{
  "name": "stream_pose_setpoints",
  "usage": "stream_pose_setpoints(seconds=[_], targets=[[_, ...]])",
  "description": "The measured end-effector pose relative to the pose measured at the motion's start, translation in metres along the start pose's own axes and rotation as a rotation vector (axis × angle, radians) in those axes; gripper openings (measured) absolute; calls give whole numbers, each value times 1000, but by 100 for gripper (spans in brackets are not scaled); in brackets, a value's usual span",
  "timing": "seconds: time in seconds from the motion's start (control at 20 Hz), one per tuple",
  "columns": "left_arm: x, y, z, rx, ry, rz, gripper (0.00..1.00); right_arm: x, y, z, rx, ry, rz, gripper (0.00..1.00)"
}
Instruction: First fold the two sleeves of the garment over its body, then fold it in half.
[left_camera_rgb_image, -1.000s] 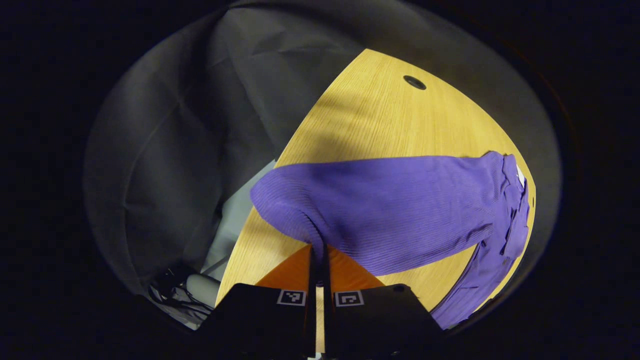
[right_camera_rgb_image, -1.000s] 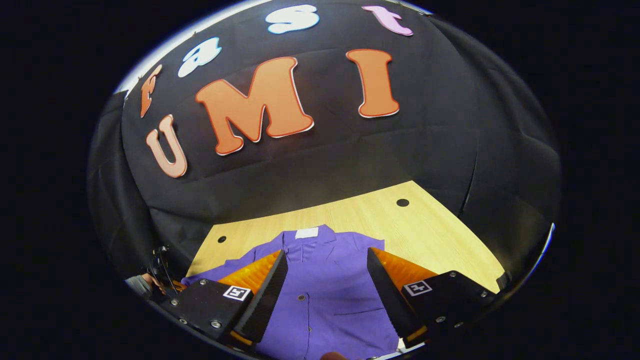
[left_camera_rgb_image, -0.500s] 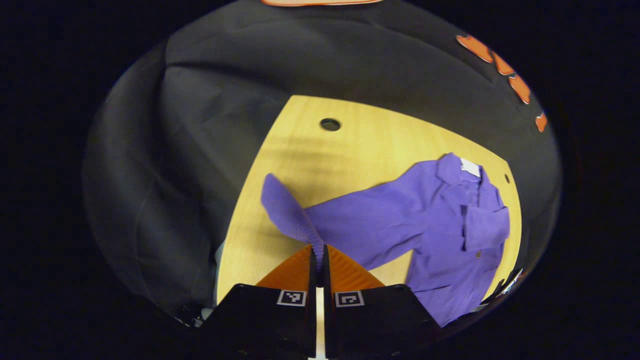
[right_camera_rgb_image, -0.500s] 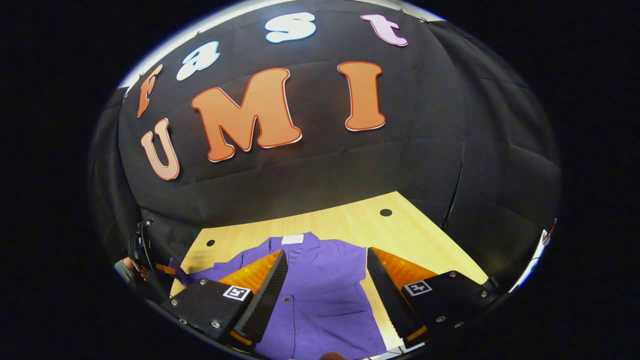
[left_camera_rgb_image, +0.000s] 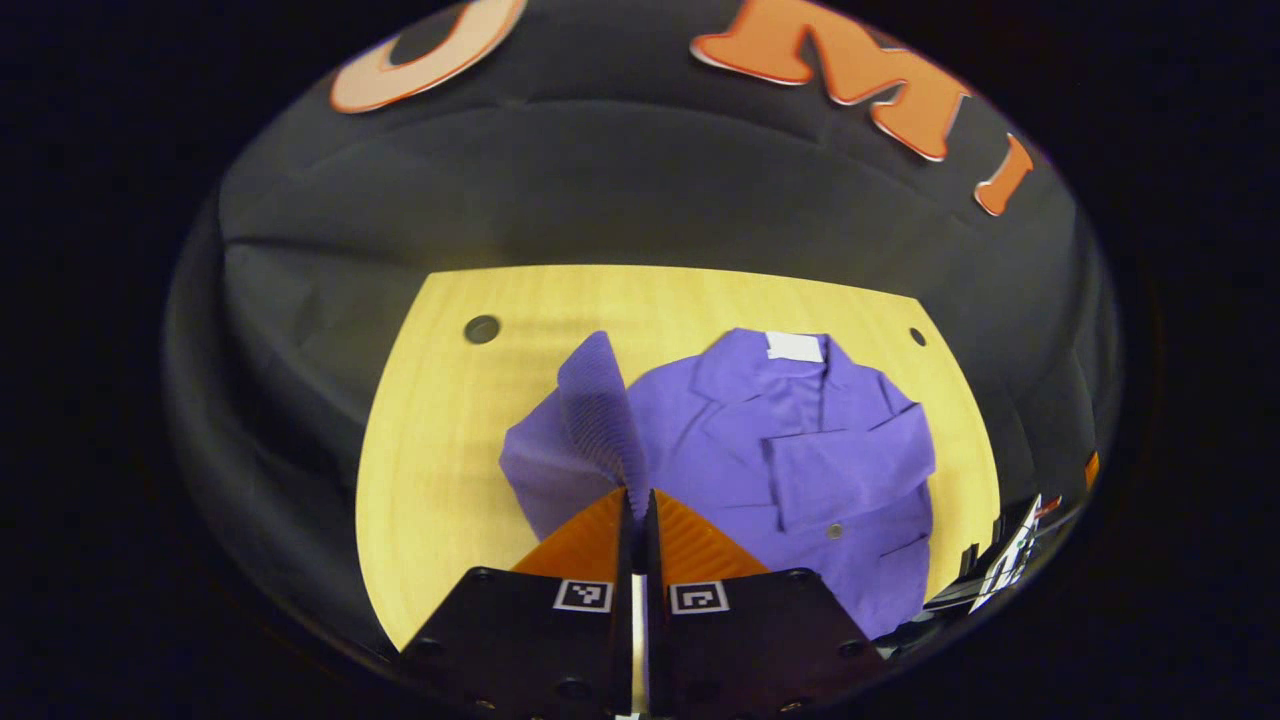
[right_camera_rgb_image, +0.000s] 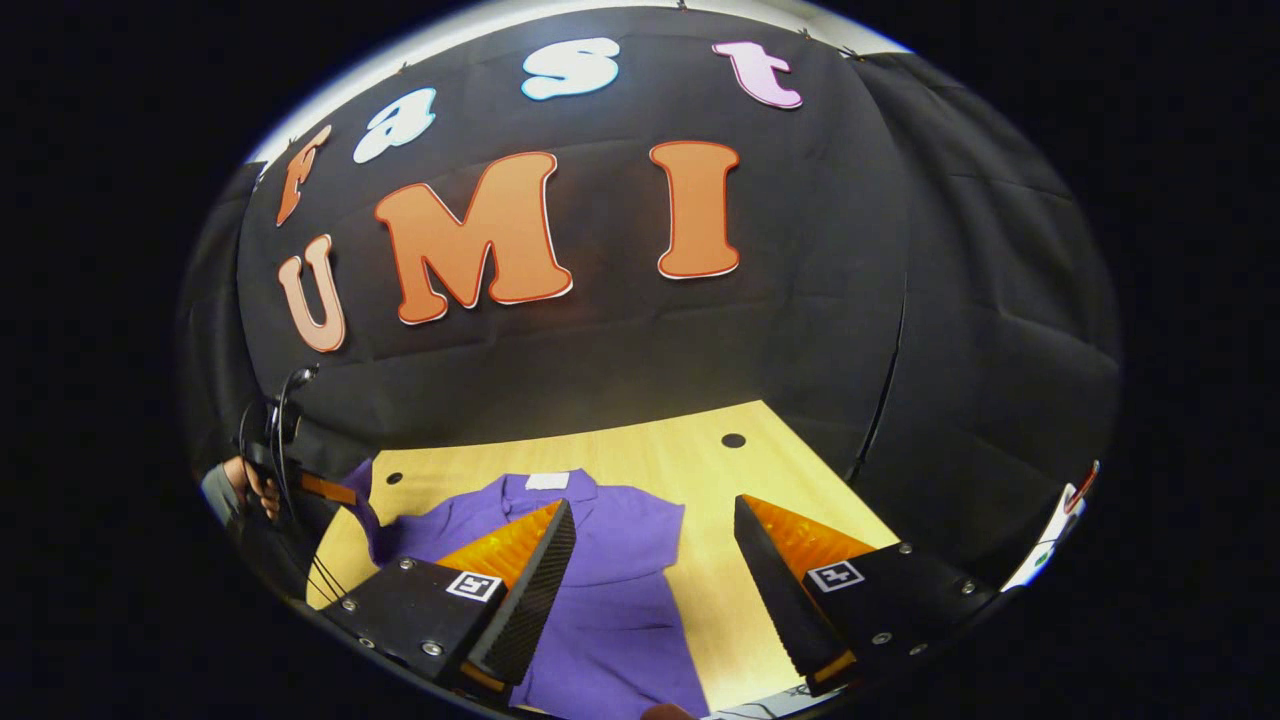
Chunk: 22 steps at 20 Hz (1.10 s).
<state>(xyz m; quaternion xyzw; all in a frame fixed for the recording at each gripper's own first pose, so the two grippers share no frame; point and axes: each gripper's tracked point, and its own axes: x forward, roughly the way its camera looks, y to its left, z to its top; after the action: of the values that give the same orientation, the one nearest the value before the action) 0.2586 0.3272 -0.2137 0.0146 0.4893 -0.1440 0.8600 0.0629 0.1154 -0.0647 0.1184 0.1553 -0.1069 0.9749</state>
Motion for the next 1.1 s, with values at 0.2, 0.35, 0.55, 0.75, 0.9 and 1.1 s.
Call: stream_pose_setpoints(seconds=[0.2,0.35,0.55,0.75,0.9,1.1], targets=[[15,-82,23,136,-17,-8,7,-3,-19,-11,-3,3,20,95],[23,-139,34,228,-15,-48,7,-5,-31,-26,8,33,30,100],[38,-206,34,335,-2,-97,7,-8,-47,-36,15,53,30,95],[64,-263,30,393,8,-129,7,-11,-60,-42,33,62,28,95],[80,-300,24,380,13,-181,11,-16,-69,-45,43,65,25,95],[72,-339,13,374,-25,-293,29,-18,-80,-50,48,72,20,95]])
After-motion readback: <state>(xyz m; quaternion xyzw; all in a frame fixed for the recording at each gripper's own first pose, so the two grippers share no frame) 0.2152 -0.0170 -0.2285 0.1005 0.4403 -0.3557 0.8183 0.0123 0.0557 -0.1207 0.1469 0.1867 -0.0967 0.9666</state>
